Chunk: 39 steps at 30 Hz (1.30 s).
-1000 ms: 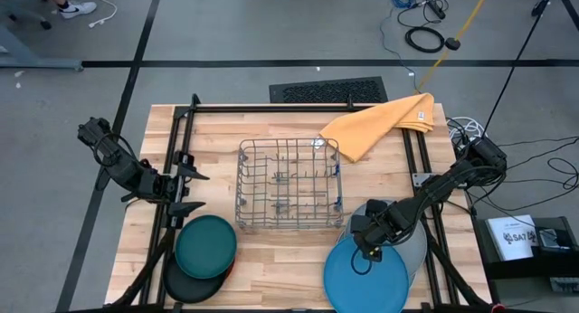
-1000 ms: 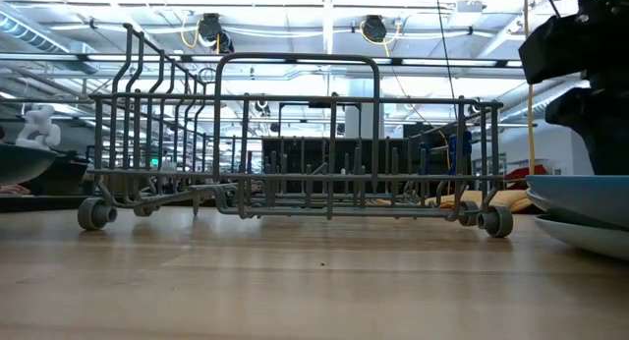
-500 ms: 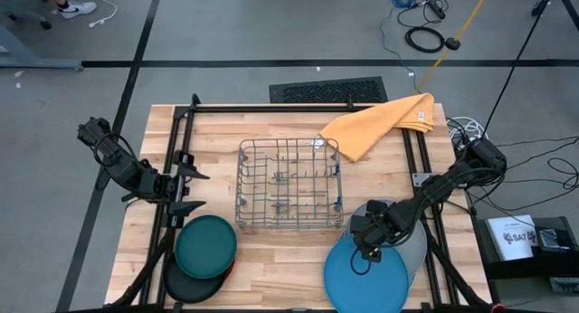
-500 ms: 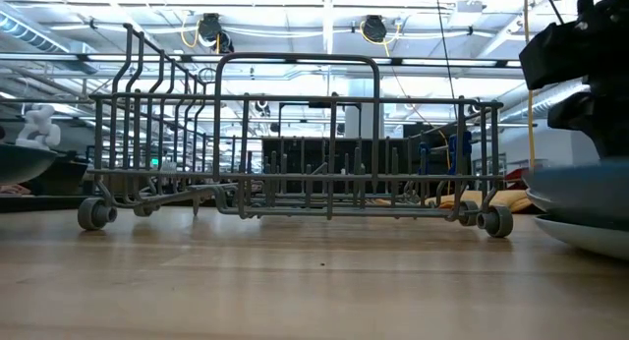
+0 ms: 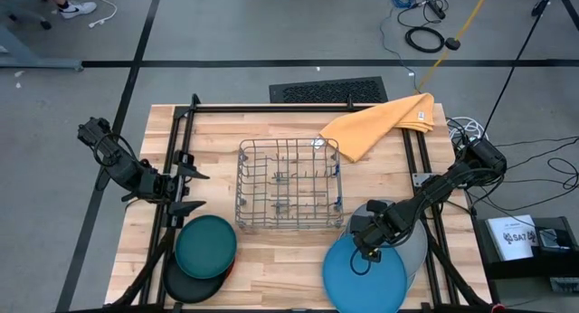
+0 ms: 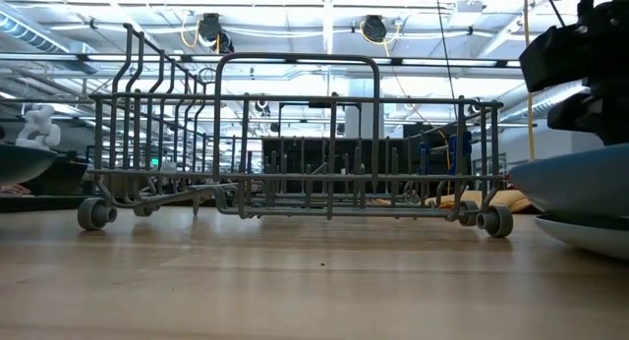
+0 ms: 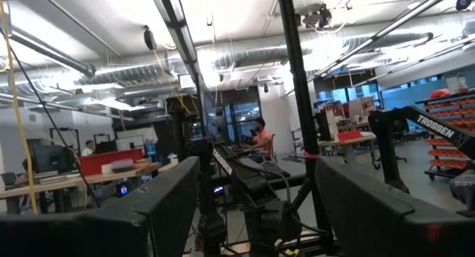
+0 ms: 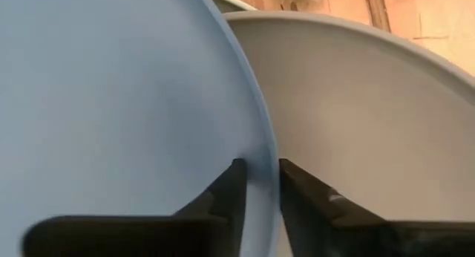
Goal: Sort dishes
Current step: Put the blue plate into the green dish rack
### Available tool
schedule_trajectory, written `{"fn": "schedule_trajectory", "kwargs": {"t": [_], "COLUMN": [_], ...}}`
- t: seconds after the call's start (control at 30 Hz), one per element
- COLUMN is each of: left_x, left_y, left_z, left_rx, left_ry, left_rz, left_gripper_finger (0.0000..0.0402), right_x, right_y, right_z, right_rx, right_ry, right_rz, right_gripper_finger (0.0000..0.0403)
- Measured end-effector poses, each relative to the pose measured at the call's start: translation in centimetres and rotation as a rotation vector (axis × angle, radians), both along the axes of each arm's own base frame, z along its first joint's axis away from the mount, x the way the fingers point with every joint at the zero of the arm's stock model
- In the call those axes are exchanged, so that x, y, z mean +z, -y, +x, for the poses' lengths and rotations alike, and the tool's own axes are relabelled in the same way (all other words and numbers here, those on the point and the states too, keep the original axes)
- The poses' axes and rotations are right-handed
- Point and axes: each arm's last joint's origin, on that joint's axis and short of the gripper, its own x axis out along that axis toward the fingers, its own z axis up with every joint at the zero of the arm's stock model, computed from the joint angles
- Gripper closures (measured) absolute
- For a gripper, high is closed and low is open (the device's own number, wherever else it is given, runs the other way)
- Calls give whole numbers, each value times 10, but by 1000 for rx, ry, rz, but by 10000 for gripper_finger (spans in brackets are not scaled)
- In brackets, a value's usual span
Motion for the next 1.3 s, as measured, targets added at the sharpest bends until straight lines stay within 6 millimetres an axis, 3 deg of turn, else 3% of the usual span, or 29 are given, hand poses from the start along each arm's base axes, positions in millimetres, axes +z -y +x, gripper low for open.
{"fn": "schedule_trajectory", "kwargs": {"t": [0.17,0.63,0.9,1.3], "left_x": [0,0,0,0], "left_y": [0,0,0,0], "left_z": [0,0,0,0], "left_rx": [0,0,0,2], "left_ry": [0,0,-1,-2], "left_rz": [0,0,0,0], "left_gripper_finger": [132,132,132,132], "right_x": [0,7,44,116], "right_y": [0,1,-1,4], "right_z": [0,1,6,5], "right_rx": [5,18,64,62], "right_ry": [0,-3,-37,-70], "right_rz": [-3,-45,-135,-292], "right_gripper_finger": [396,402,402,403]}}
